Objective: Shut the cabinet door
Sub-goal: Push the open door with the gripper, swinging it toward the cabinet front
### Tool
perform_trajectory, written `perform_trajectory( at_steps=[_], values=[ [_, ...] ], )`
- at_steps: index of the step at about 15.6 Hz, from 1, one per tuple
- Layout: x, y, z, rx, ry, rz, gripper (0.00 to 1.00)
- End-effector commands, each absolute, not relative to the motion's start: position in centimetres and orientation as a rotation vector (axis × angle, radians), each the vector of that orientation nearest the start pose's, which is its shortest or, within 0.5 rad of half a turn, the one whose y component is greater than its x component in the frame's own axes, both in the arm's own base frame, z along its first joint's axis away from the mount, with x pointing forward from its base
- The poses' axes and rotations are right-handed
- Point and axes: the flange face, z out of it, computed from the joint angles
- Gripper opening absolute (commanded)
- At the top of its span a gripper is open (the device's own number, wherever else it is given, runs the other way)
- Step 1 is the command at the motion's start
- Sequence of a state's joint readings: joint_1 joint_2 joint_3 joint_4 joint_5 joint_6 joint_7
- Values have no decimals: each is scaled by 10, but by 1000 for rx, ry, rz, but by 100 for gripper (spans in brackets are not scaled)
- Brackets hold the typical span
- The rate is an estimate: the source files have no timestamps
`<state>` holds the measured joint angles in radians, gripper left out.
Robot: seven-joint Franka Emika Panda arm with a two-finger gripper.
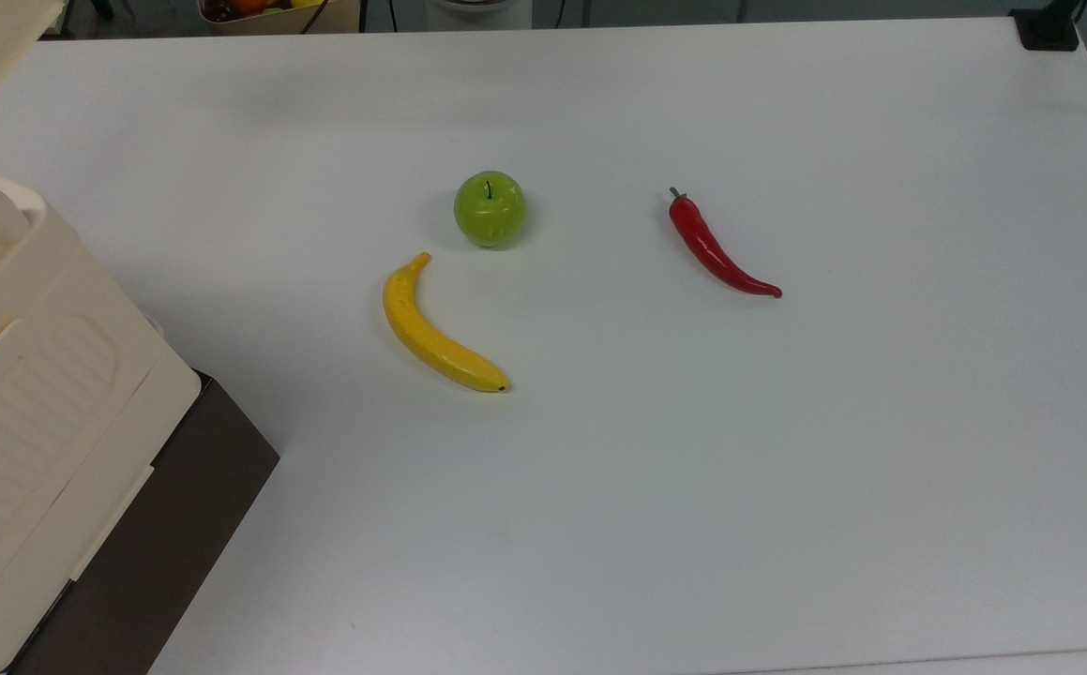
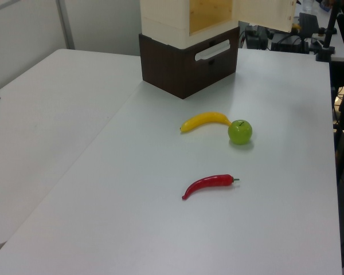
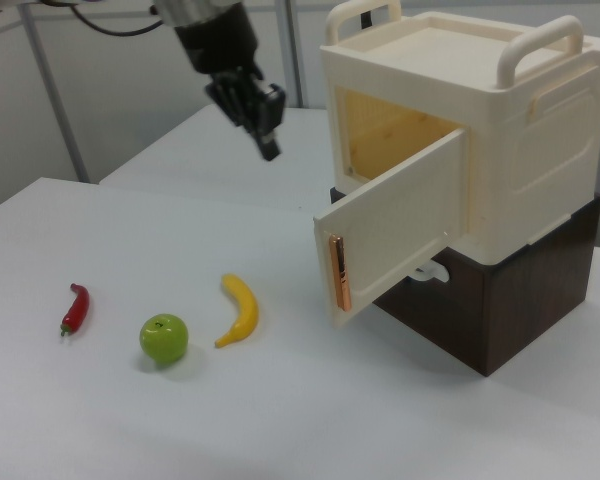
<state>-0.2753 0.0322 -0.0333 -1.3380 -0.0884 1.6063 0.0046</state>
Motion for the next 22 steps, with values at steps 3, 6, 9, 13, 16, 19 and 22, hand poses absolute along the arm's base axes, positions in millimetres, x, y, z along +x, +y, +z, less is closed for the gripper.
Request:
perform_trajectory(
  at_steps=[3, 6, 9, 13, 16, 19, 22],
  values=[
    [521, -245, 734, -3193, 697, -560, 0],
    [513, -275, 733, -3172, 784, -609, 0],
    [511, -303, 721, -3159, 870, -613, 0],
    [504, -323, 713, -3156, 915, -585, 0],
    [503, -332, 704, -3147, 936, -557, 0],
    [515, -325, 687, -3127, 917, -519, 0],
    [521, -316, 688, -3027, 895, -548, 0]
  ],
)
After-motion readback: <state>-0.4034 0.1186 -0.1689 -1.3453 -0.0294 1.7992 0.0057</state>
